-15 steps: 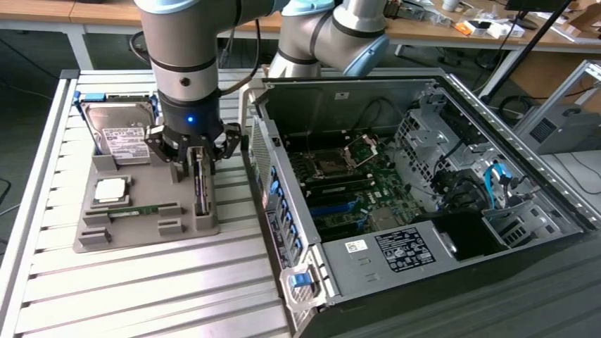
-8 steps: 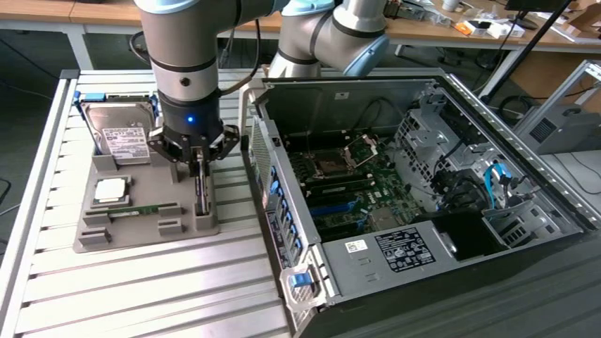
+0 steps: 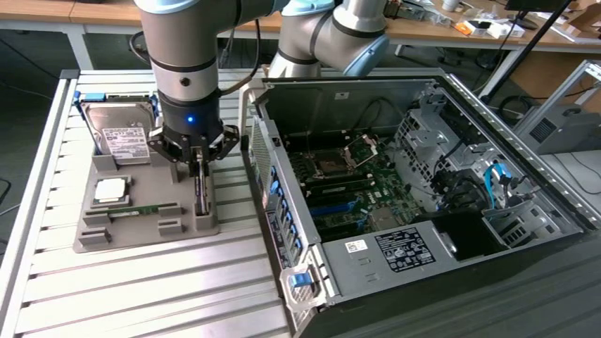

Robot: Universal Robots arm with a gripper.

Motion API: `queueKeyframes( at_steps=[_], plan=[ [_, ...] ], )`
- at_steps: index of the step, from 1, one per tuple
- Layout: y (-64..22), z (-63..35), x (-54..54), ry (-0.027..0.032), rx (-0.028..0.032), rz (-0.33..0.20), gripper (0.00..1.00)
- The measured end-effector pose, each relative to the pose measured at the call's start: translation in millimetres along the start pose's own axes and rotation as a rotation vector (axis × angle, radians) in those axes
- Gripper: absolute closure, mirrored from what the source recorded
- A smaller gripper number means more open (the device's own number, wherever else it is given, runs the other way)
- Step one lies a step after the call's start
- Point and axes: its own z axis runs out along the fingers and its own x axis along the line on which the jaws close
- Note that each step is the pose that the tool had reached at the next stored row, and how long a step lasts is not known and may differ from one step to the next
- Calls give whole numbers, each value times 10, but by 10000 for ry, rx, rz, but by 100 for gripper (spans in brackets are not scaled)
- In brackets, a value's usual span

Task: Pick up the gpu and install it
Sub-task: 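Pick up the gpu and move the gpu toward the slot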

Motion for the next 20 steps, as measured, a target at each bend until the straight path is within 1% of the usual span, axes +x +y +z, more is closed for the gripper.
queueKeyframes(
  at_steps=[16,20],
  plan=[
    [0,0,0,-3,-2,0,73],
    [1,-17,0,0,0,0,73]
  ],
)
